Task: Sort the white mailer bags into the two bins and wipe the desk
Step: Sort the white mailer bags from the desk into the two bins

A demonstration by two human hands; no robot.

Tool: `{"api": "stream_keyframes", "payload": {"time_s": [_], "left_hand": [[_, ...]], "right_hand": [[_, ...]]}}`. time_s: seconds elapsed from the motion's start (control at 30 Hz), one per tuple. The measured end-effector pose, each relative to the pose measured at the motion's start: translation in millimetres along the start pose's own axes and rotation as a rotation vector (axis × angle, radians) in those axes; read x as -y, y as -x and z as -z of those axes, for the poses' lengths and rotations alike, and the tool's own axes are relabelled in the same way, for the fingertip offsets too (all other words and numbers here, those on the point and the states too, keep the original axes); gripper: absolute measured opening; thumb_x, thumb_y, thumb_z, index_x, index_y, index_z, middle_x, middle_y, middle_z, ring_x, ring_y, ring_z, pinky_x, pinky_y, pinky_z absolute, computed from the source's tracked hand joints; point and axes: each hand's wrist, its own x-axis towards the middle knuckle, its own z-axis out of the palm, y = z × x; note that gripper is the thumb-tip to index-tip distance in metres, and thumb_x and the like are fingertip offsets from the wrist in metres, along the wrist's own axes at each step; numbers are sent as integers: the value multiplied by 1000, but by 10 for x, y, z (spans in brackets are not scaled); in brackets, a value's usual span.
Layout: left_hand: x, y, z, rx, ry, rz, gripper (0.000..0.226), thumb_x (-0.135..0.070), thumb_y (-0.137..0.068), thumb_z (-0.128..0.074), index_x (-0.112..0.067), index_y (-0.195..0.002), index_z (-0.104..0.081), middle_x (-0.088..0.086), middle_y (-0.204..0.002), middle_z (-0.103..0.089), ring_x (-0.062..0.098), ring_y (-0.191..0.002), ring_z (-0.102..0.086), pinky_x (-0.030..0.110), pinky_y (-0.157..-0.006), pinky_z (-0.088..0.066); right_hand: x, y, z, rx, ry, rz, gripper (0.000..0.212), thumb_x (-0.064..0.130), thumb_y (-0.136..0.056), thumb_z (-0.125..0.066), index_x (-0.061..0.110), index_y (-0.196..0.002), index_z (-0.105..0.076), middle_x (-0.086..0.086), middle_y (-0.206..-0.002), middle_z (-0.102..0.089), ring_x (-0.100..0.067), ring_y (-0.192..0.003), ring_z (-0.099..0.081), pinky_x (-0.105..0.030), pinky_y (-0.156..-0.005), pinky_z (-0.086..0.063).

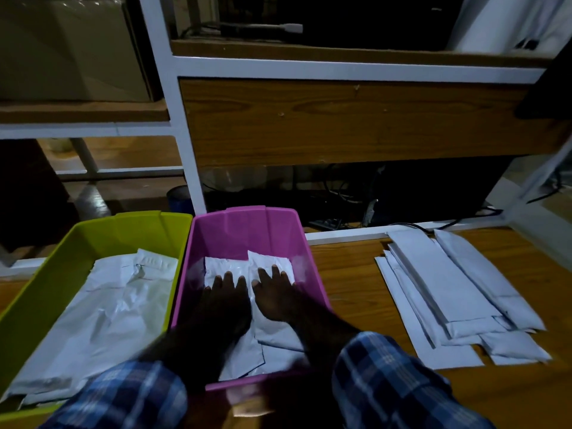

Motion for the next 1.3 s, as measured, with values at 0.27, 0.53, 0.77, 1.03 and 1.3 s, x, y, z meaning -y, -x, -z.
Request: {"api": "stream_keyframes", "payload": {"time_s": [0.27,0.53,0.77,1.03,1.3], "left_hand": [[-290,159,1592,-179,321,-34,74,-30,-69,-31,8,-131,-48,31,-127,-54,41,-114,-56,38,-94,-41],[-1194,10,1790,-329,454,-48,51,-26,-94,-54,-9,-141,-43,15,-142,-47,33,-127,-47,33,-101,-37],[-2254,-158,1763,-404,539,-203,48,-29,-85,-59,-11,-129,-55,11,-131,-56,32,-118,-54,33,-95,-42],[-3417,-495,1376,-196,534,-193,65,-38,-91,-53,-10,-146,-33,16,-151,-32,32,-136,-35,38,-109,-32],[-4092,-851,796,-76,417,-105,69,-48,-92,-43,-15,-148,-20,14,-157,-14,36,-143,-14,49,-112,-25]], "right_hand": [[201,328,1222,-366,-548,-37,44,17,-94,-48,14,-138,-49,-9,-144,-47,-28,-131,-44,-30,-106,-35],[-517,773,1990,-644,-743,-32,29,20,-93,-56,15,-120,-66,-2,-122,-66,-17,-116,-58,-29,-100,-44],[-1722,1125,2179,-731,-577,-230,24,25,-92,-56,19,-109,-71,-1,-113,-70,-21,-114,-59,-29,-98,-43],[-3091,1300,2049,-620,-324,-401,27,27,-93,-56,14,-114,-67,-12,-121,-66,-33,-118,-55,-33,-98,-41],[-3893,1237,1791,-474,-219,-348,43,35,-96,-52,11,-132,-54,-13,-131,-60,-32,-120,-56,-35,-103,-39]]}}
